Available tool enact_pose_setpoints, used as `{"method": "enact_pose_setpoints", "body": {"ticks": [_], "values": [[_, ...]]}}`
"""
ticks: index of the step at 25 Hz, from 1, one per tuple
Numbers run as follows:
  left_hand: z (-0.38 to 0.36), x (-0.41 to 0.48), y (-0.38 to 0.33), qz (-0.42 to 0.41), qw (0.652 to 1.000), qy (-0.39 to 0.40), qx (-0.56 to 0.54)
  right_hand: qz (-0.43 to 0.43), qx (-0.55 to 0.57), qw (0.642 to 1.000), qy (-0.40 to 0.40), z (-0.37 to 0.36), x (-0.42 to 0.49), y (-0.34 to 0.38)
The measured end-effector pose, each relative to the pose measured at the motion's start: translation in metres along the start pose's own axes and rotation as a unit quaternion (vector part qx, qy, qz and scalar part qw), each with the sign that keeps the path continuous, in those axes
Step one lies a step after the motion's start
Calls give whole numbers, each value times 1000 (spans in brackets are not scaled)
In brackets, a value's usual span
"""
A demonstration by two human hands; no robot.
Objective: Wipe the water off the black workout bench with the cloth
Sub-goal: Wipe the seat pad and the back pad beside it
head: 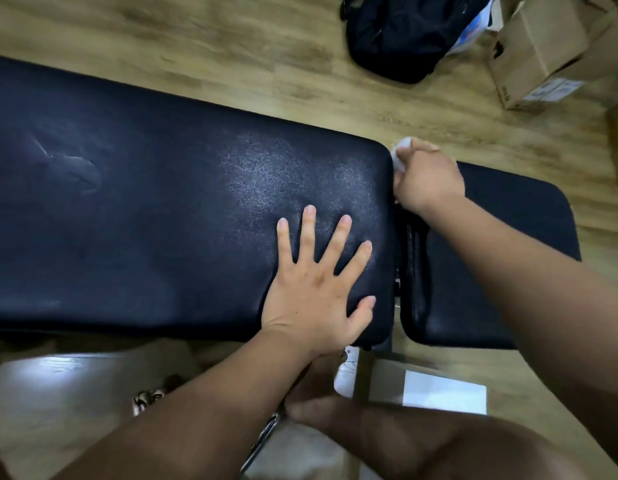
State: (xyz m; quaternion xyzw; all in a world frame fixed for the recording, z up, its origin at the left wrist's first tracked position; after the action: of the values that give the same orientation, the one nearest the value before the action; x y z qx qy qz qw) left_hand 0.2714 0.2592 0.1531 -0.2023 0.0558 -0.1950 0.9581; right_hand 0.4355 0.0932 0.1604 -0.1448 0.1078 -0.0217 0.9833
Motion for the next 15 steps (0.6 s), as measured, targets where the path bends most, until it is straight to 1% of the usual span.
{"method": "enact_pose_setpoints", "body": {"ticks": [2, 4, 6, 7, 9, 11, 12, 15], "values": [[1, -1, 1, -1, 1000, -2, -10, -13, 40, 999, 5, 6, 1, -1], [0, 0, 2, 1, 1000, -4, -21, 3, 63, 998, -5, 11, -22, -12], [0, 1, 2, 0, 1000, -8, -29, 23, 35, 999, -35, 9, -54, -23], [0, 1, 2, 2, 999, -10, -32, 22, 23, 999, -35, 6, -64, -27], [-1, 1, 2, 3, 999, -10, -33, -4, 30, 999, -37, 8, -52, -33], [-1, 1, 2, 1, 999, -10, -32, -53, 61, 996, -32, 9, -25, -34], [0, 1, 2, 0, 1000, -10, -30, -65, 69, 995, -29, 10, -14, -31], [0, 1, 3, 6, 1000, 2, -19, -56, 85, 995, -6, 10, 11, -19]]}}
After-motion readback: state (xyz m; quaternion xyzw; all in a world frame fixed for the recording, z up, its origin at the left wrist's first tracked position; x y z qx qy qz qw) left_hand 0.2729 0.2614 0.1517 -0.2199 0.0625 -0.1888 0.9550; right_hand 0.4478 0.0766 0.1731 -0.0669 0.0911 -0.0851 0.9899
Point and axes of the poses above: each hand's wrist, its own x-axis towards the middle knuckle, its own z-axis out of the back of the hand, y = z × x, the point moved 6 cm from there along x, towards the middle knuckle, and after that the axes turned 12 degrees about -x, right-handed, at the moved point
